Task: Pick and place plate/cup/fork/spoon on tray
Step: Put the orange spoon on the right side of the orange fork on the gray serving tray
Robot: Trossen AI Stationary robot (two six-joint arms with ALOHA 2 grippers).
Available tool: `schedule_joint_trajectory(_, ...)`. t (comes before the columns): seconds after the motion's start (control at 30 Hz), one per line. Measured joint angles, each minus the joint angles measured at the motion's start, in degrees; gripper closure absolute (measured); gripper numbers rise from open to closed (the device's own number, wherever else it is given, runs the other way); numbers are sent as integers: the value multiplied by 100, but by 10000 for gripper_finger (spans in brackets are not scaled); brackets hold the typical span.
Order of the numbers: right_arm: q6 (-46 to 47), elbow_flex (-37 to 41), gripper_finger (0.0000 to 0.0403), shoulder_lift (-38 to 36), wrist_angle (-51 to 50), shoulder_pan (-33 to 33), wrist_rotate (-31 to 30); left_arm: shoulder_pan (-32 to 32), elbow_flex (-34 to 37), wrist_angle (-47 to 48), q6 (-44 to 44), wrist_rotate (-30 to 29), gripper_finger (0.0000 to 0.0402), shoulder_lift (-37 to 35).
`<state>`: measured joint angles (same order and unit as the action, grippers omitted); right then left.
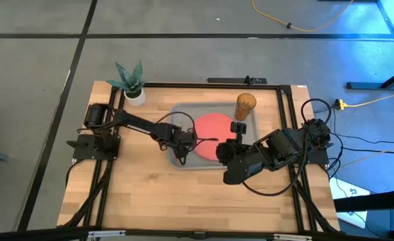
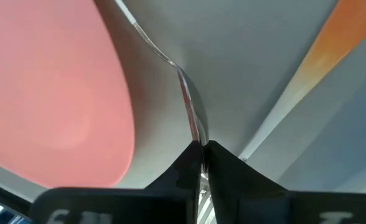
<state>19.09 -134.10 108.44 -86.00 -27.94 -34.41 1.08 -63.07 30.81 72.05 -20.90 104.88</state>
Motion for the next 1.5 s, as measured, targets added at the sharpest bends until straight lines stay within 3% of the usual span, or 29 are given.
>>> schedule_joint_trajectory(0.17,13,0,361,0,0,0,0,-122,0,-41,-8,-47,366,-2)
schedule_joint_trajectory(0.27,13,0,361,0,0,0,0,-145,0,-44,25,-375,365,-2)
schedule_joint_trajectory(0.63,4,-7,361,0,2,2,-2,152,-9,-47,180,-904,364,-147)
schedule_joint_trajectory(0.97,20,-7,361,0,2,2,-2,136,-8,20,54,-778,397,-151)
schedule_joint_trajectory(1.5,35,-7,361,0,96,2,2,-367,-7,7,-302,-491,385,-151)
